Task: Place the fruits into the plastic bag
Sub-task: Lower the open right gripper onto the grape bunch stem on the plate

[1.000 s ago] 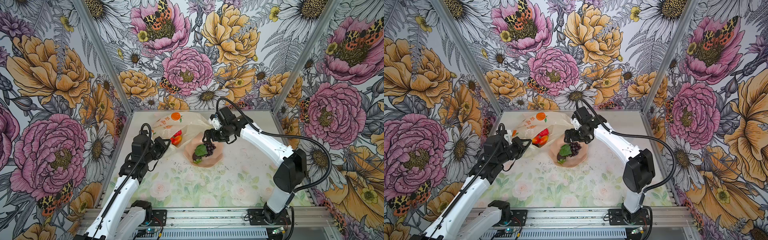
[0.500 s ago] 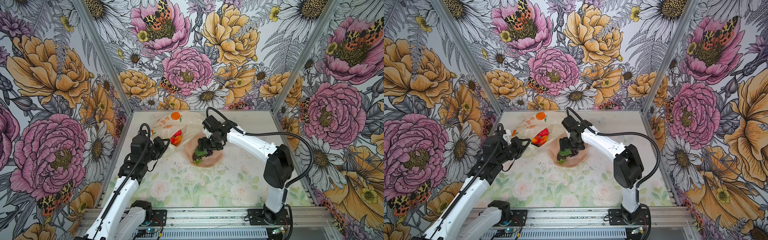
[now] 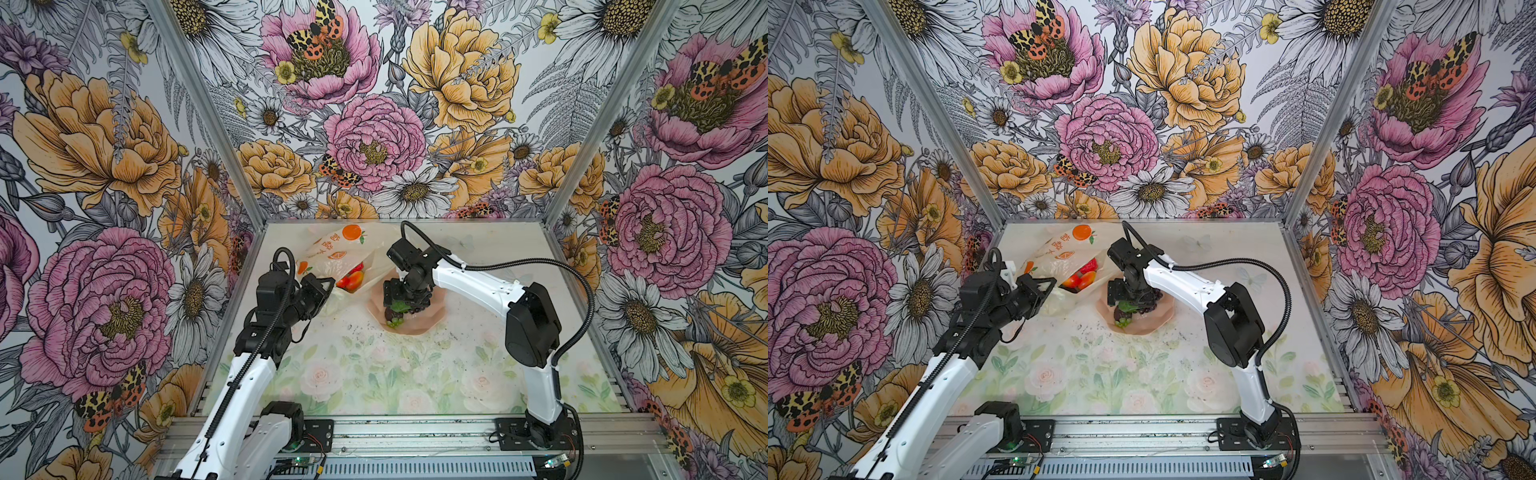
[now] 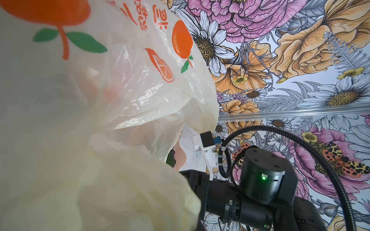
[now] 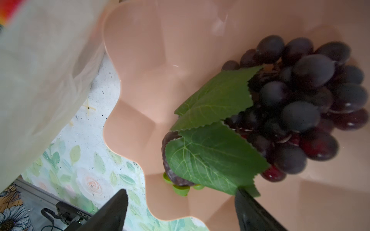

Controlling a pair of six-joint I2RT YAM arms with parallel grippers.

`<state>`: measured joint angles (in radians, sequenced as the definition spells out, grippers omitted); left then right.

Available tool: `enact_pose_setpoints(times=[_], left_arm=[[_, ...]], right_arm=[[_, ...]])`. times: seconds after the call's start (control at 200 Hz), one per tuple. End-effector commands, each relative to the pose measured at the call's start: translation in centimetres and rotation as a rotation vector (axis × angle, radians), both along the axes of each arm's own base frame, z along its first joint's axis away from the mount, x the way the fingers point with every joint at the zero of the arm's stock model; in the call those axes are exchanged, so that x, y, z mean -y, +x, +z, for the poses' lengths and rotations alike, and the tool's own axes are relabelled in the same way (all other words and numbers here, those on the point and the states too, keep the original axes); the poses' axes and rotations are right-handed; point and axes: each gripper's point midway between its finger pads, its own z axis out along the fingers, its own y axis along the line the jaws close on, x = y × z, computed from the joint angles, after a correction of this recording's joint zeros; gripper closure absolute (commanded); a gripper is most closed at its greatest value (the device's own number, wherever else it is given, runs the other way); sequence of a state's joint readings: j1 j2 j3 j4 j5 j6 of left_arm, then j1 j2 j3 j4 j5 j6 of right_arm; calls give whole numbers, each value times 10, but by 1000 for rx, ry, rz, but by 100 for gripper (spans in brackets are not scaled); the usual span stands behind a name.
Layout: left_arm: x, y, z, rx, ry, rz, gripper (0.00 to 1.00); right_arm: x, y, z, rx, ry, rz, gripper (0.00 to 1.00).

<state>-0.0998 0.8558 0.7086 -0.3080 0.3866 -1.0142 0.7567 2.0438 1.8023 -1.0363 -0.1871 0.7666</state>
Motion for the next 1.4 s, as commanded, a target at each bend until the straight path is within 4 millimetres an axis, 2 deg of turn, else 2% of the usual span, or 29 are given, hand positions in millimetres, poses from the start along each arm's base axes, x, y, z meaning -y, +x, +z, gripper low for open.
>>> enact_pose_setpoints(times=[0.0,0.265,0.555,0.856,1.171,1.281,1.396], left_arm=[[4,2,4,17,12,-31,100],[3,4,-8,-33,30,-25,100],[5,12,-6,-50,45,-29,100],[2,17,-16,-95,35,-11,100],[3,23,-17,-99,48,-12,100],[1,18,-14,-84,45,-9,100],[1,14,-15,-82,43,-12,100]], right_arm=[[-13,5,15,36,38,-12,14],[-9,7,17,49,19,-18,14],[-5,8,24,56,32,-13,14],[-2,8,31,75,36,12,15],[9,13,26,64,24,-14,14],[5,21,27,50,48,-33,15],[-2,27,19,25,62,-43,19]])
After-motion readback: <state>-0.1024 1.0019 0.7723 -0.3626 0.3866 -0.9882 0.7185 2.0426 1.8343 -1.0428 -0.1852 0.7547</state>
